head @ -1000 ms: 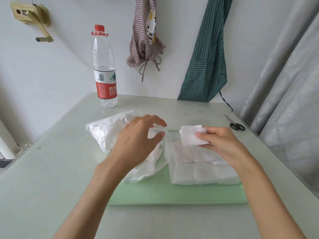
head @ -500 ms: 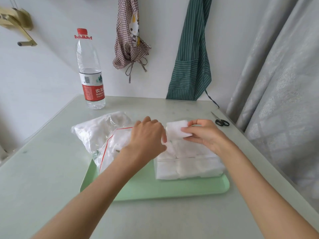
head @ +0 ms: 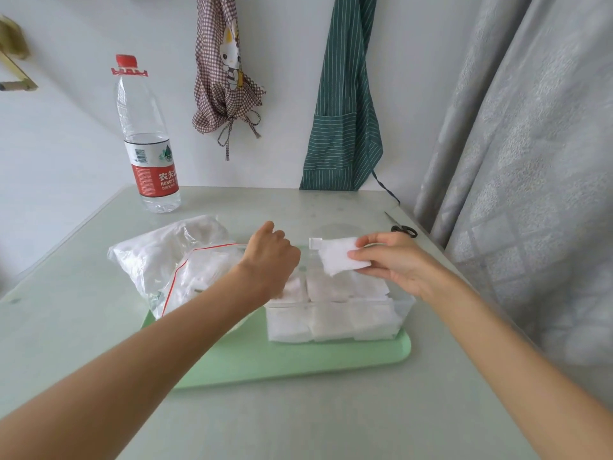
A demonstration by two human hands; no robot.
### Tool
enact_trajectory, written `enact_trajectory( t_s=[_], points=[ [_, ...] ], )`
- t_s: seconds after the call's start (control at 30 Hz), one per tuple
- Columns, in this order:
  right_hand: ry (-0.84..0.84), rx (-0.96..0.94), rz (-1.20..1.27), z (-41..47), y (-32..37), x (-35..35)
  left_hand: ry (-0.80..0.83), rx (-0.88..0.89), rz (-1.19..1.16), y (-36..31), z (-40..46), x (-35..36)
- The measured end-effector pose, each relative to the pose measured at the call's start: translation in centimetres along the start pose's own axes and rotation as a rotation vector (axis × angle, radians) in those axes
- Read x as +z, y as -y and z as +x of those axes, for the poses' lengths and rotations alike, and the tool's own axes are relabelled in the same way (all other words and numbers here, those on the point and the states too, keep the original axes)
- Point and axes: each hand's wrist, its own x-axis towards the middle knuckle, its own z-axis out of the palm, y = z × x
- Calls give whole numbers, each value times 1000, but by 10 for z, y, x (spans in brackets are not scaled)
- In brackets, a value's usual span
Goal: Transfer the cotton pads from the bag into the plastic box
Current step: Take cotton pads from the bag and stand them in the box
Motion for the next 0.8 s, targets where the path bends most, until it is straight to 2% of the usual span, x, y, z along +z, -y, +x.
enact_trajectory(
  t_s=[0.13, 0.3, 0.37, 0.43, 0.5, 0.53, 0.7, 0.8],
  points=[
    [-29, -18, -260, 7, -20, 23, -18, 52, -8, -1, 0, -4],
    [-174, -269, -962, 3, -19, 29, -12, 104, -245, 9, -5, -1],
    [-145, -371, -1096, 1, -14, 26, 46, 122, -343, 11, -5, -1],
    [21, -435, -1049, 5, -10, 19, 74, 150, -360, 11, -4, -1],
    [219, -434, -989, 8, -9, 14, 59, 168, -345, 8, -2, -1],
    [266, -418, -999, 11, -11, 13, 53, 170, -344, 7, -1, 0],
    [227, -394, -1007, 18, -25, 19, 125, 147, -449, 7, -1, 0],
    [241, -370, -928, 17, -22, 14, 41, 143, -508, 12, 1, -7]
  ],
)
